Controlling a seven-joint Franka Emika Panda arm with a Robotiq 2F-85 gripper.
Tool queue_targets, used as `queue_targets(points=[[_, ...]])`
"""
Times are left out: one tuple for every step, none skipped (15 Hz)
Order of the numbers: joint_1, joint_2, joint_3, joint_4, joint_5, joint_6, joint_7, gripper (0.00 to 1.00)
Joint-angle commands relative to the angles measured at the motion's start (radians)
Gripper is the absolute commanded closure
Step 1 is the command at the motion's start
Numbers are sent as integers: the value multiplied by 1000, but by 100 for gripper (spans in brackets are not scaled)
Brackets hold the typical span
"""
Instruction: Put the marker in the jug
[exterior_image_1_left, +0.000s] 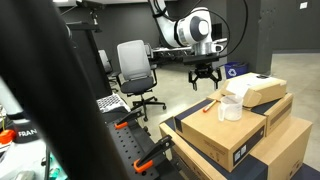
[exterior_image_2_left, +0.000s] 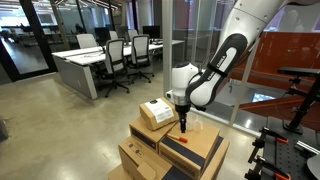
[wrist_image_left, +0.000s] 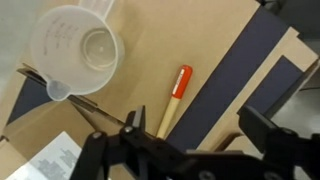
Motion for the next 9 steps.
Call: queue_targets(points=[[12, 4, -8, -6, -21, 18, 21, 0], [12, 0, -7, -15, -22, 27, 19, 0], [10, -3, -4, -25, -22, 39, 16, 0], [8, -3, 0, -32, -20, 51, 12, 0], [0, -2, 9, -41, -13, 72, 1, 0], [-5, 0, 17, -49, -7, 94, -4, 0], [-7, 2, 22, -53, -5, 105, -9, 0], [-10, 4, 27, -57, -3, 112, -13, 0], [-14, 5, 33, -60, 1, 118, -19, 0]])
